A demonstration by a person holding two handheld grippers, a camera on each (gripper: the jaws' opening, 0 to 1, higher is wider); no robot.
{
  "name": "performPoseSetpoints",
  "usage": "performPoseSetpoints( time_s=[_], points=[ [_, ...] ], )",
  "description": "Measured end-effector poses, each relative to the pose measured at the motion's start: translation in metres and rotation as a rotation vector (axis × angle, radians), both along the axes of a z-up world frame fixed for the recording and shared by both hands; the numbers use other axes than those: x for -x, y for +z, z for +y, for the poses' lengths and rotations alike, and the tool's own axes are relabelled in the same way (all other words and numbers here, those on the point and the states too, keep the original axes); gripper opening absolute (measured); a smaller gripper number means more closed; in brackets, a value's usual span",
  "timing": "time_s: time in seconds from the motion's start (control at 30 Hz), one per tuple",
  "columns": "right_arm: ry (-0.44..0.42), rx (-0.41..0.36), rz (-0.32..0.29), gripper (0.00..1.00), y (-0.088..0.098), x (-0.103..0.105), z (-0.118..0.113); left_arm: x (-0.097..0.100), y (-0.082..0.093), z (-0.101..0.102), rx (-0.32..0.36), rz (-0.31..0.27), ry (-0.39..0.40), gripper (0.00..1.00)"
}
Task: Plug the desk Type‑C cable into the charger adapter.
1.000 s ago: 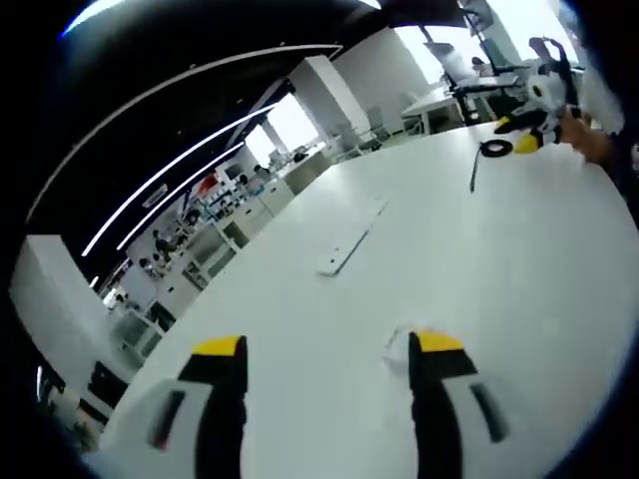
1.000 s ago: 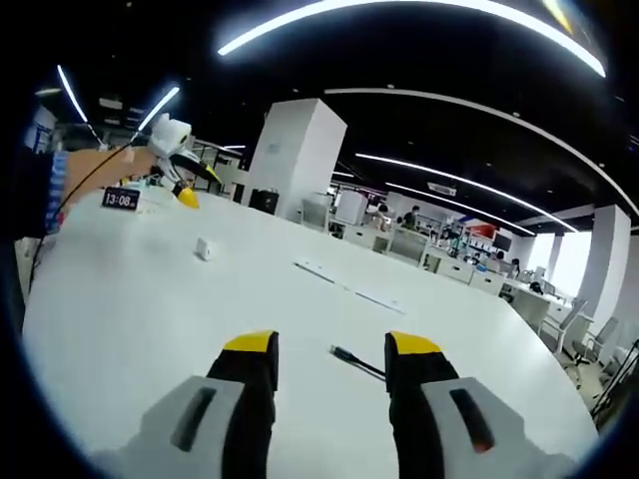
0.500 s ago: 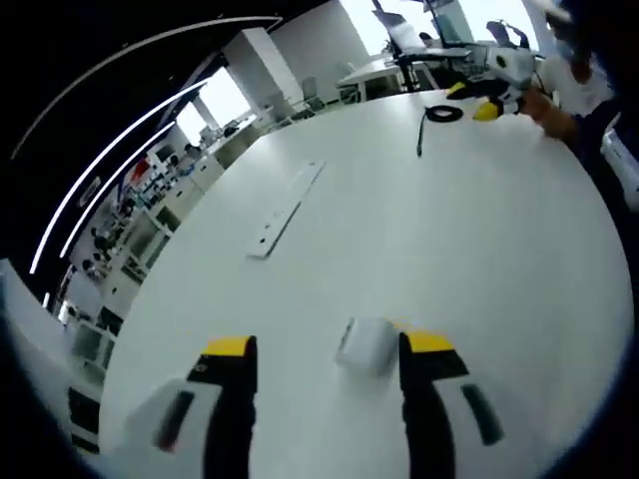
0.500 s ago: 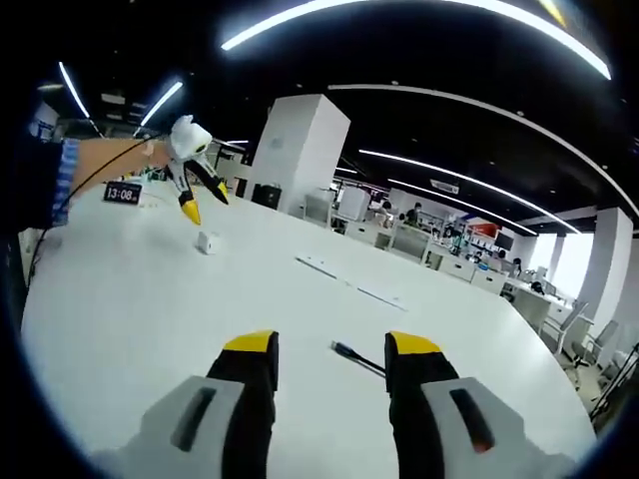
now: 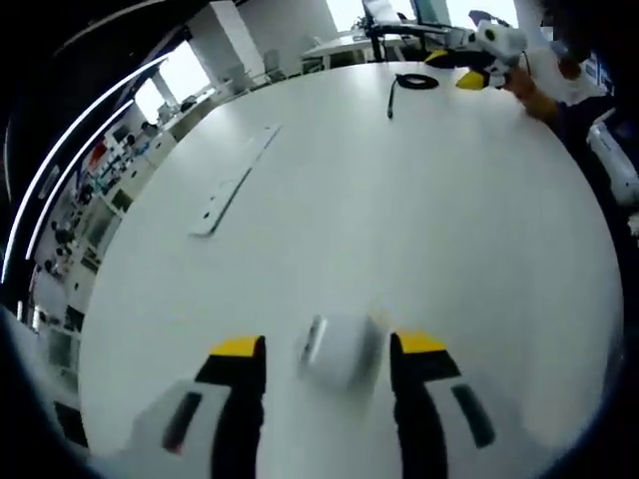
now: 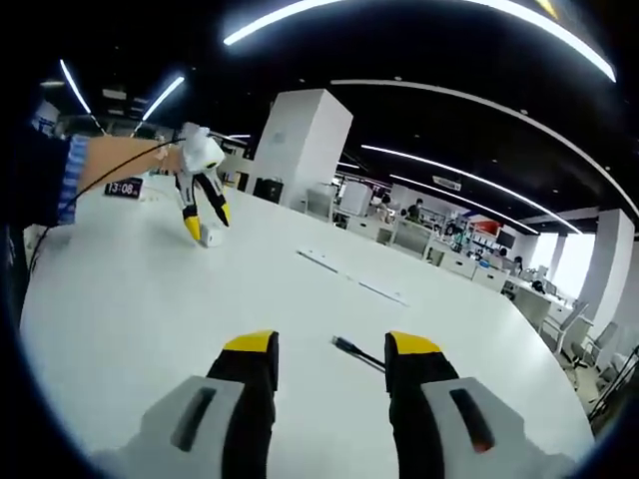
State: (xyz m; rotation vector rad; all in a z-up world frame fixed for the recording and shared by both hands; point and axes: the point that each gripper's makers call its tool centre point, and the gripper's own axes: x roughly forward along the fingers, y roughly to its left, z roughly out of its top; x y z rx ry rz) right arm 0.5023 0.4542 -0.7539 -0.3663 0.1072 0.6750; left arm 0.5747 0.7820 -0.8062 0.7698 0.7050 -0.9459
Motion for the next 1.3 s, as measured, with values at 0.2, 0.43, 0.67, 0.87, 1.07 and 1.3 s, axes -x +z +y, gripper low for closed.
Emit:
performPoseSetpoints(
  time_s=[0.2, 0.43, 0.67, 0.87, 1.07, 1.3],
  points=[
    [0.0, 0.008, 0.013, 0.43, -0.003, -0.001, -0.001, 0.002, -0.007, -0.007, -0.028, 0.023, -0.038, 0.31],
    [0.002, 0.008, 0.02, 0.43, -0.004, 0.0, -0.001, 0.004, -0.011, -0.009, -0.044, 0.048, -0.068, 0.27],
    [0.002, 0.013, 0.021, 0.43, -0.005, 0.001, -0.002, 0.008, -0.011, -0.012, -0.042, 0.068, -0.048, 0.26],
    [-0.002, 0.013, 0.027, 0.43, -0.006, 0.002, -0.002, 0.014, -0.01, -0.02, -0.048, 0.077, -0.048, 0.25],
    [0.003, 0.022, 0.033, 0.43, -0.008, 0.002, 0.0, 0.023, -0.01, -0.028, -0.053, 0.09, -0.062, 0.25],
    [0.002, 0.026, 0.039, 0.43, -0.01, 0.002, 0.0, 0.042, -0.01, -0.04, -0.061, 0.11, -0.089, 0.25]
  ],
)
